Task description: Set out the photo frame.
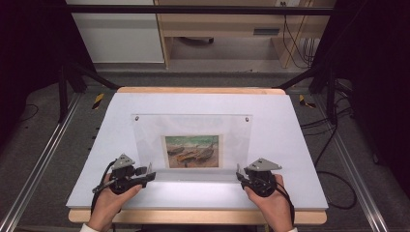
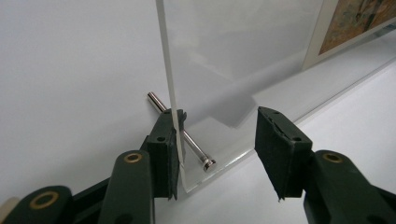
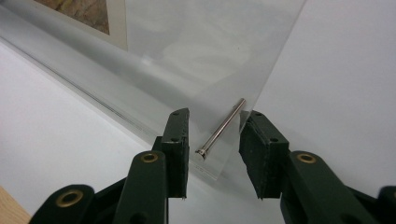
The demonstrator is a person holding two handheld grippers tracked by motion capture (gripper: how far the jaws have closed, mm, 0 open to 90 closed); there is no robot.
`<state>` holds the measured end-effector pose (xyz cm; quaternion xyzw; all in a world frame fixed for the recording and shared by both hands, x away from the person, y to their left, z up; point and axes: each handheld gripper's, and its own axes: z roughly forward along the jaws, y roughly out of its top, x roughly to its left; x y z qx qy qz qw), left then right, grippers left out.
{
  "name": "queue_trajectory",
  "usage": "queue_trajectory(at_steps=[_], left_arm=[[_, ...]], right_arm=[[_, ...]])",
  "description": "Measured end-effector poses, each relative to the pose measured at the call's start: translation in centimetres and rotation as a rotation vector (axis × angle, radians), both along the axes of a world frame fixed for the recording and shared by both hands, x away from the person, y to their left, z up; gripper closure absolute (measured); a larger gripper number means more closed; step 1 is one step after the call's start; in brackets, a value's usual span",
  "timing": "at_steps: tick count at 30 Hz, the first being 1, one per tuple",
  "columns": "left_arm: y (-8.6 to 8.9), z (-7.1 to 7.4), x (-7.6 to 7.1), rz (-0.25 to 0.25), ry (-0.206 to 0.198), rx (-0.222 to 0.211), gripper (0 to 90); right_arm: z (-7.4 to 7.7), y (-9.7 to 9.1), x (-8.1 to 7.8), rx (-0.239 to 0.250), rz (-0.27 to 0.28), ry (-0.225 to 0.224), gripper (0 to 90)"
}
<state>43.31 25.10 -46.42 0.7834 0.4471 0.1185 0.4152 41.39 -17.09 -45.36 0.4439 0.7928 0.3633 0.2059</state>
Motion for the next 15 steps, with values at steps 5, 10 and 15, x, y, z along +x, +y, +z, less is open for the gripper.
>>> queue_trajectory(at_steps=[5,10,15], left_arm=[[-0.05,-0.02,-0.02,0.0,0.0,0.004,50.4],[-0.23,-0.02,-0.08,0.0,0.001,0.017,49.6],[-0.29,-0.09,-0.1,0.002,0.002,0.017,49.4]], right_arm=[[-0.05,0.02,-0.02,0.004,0.0,0.002,63.1],[-0.1,0.01,0.01,-0.005,0.01,-0.001,62.5],[-0.16,0.1,-0.01,-0.003,0.009,0.006,61.5]])
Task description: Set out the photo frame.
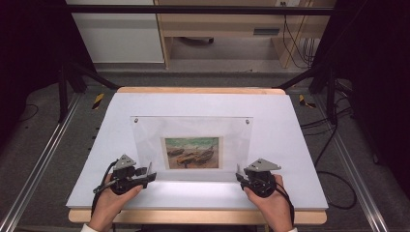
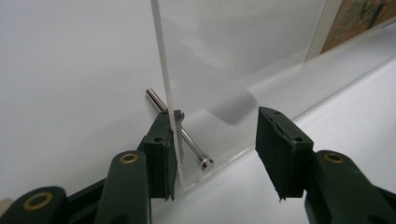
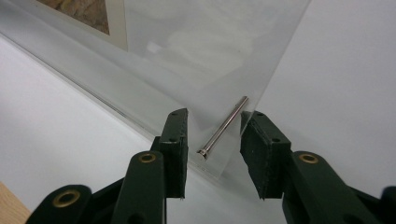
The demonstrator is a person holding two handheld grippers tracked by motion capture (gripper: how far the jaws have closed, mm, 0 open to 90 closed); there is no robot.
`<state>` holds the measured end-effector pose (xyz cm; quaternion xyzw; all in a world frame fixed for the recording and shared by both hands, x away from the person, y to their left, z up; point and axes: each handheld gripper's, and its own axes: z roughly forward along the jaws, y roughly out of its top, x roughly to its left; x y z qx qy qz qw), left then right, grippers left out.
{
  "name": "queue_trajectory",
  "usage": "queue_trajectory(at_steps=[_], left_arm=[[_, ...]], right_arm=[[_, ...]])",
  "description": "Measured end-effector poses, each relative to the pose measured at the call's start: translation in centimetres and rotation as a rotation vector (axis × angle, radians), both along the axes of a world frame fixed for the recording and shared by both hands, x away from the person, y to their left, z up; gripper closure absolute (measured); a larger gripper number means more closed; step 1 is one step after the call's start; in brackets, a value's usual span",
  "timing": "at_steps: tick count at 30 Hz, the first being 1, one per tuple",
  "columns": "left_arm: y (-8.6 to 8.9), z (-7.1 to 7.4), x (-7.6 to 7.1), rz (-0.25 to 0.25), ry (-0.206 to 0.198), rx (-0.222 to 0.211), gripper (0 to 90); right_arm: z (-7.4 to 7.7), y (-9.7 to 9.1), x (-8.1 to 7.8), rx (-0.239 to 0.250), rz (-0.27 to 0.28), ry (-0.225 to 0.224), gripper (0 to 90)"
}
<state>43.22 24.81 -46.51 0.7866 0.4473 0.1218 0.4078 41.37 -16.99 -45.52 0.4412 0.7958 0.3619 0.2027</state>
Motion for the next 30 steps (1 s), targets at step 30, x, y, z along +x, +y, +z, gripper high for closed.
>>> queue_trajectory(at_steps=[30], left_arm=[[-0.5,-0.18,-0.15,0.005,0.002,0.022,45.3]], right_arm=[[-0.24,0.24,-0.01,-0.009,0.016,0.017,58.2]])
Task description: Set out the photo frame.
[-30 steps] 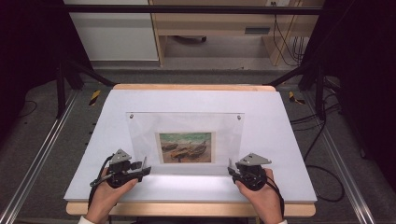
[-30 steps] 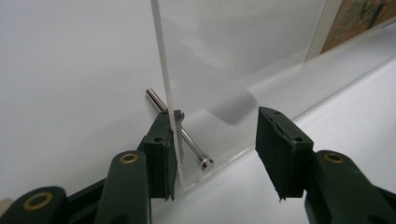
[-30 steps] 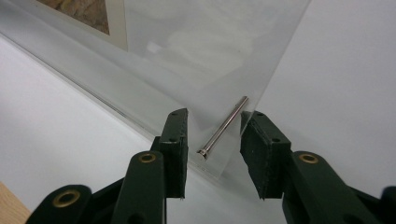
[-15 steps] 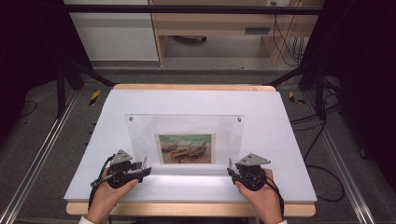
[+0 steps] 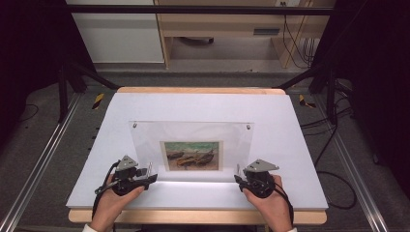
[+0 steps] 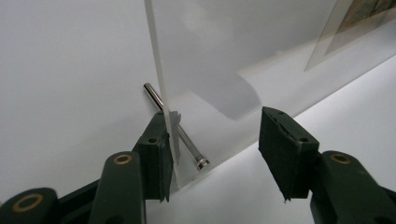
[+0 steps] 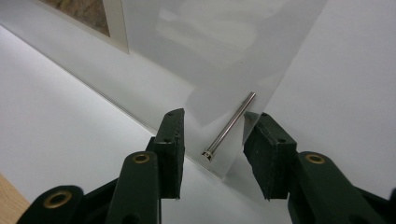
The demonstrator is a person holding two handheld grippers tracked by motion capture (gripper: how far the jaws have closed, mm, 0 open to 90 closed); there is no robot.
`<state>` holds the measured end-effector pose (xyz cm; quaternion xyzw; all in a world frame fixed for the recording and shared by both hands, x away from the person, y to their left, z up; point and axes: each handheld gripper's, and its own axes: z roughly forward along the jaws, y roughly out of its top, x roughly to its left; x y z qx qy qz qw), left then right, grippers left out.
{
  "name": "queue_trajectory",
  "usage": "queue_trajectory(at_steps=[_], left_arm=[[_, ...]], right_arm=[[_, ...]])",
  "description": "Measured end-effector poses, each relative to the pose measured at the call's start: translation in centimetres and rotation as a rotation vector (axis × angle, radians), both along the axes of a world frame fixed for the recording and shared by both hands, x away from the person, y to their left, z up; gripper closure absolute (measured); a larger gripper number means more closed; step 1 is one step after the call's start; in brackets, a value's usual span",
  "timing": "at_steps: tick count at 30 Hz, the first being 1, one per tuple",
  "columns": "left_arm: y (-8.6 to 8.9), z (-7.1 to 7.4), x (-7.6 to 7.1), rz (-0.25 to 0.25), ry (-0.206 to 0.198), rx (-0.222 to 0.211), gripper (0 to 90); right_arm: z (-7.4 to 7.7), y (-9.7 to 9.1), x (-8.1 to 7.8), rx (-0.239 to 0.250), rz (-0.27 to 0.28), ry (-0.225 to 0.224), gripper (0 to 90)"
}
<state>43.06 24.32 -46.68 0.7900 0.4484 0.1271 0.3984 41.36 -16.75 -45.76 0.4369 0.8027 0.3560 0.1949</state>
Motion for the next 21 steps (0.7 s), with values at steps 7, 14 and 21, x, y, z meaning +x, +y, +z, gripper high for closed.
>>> queue_trajectory(at_steps=[7,14,21], left_arm=[[-0.7,-0.2,0.1,-0.004,-0.012,-0.014,29.2],[-1.2,-0.2,0.1,-0.007,-0.027,-0.002,15.9],[-1.2,-0.1,0.2,-0.001,-0.038,-0.008,8.2]], right_arm=[[-0.2,0.3,0.1,0.01,0.001,-0.005,50.3],[-0.3,0.9,0.2,-0.002,0.014,-0.053,29.8],[-0.2,1.0,0.4,-0.006,-0.008,-0.095,13.7]])
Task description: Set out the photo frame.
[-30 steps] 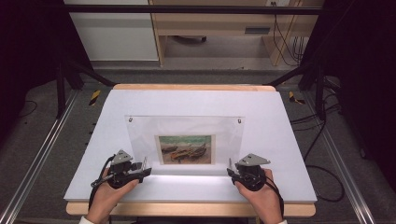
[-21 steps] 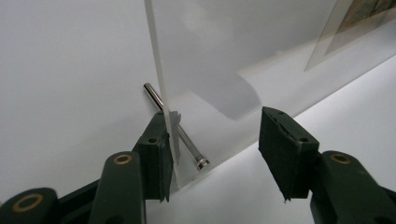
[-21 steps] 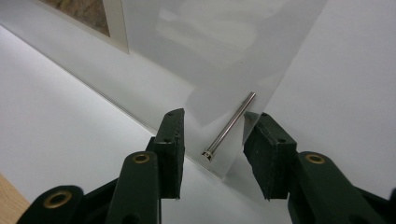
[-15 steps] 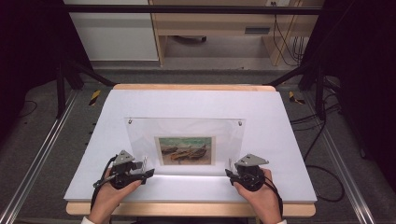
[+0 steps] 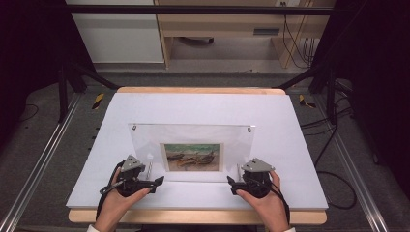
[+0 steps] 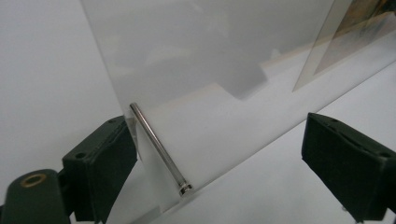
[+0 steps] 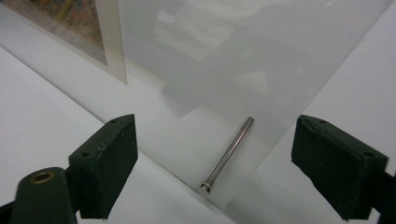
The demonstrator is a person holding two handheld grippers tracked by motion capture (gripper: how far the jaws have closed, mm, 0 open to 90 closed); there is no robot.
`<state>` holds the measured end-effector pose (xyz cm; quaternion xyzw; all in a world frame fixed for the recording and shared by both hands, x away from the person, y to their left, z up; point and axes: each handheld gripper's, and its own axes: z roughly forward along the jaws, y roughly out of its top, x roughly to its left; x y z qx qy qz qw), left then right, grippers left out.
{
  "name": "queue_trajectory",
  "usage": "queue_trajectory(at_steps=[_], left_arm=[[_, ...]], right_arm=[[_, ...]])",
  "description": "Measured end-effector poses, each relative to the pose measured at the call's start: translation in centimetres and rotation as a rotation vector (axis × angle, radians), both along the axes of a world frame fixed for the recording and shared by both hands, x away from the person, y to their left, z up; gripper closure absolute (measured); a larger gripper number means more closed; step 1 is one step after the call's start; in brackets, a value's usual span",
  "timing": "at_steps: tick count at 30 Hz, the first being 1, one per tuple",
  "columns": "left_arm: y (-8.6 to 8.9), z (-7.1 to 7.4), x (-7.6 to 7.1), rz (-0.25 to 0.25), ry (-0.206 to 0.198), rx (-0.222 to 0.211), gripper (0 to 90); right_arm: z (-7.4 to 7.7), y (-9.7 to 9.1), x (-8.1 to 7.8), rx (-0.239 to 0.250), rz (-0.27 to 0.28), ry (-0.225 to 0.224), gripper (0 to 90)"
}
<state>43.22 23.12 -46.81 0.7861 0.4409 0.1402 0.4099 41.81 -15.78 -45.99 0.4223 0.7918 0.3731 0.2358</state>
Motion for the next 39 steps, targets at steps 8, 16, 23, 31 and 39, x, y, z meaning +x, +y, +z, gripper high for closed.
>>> queue_trajectory(at_steps=[8,16,23,31,39], left_arm=[[0.2,0.3,-0.1,0.002,-0.032,0.015,6.4],[0.9,1.3,-1.0,0.002,-0.107,0.022,6.4],[1.7,1.8,-1.9,0.004,-0.141,0.022,6.4],[3.1,2.1,-2.7,0.021,-0.163,0.025,6.5],[4.9,2.1,-2.9,0.078,-0.186,0.072,7.5]], right_arm=[[0.7,-0.2,-0.2,0.014,-0.001,-0.082,9.1],[1.6,-0.9,-0.7,0.035,-0.011,-0.16,7.7],[2.2,-2.2,-1.7,0.052,-0.034,-0.174,8.8],[2.3,-4.2,-2.7,0.054,-0.067,-0.178,9.3],[2.1,-6.6,-3.7,0.05,-0.113,-0.174,10.3]])
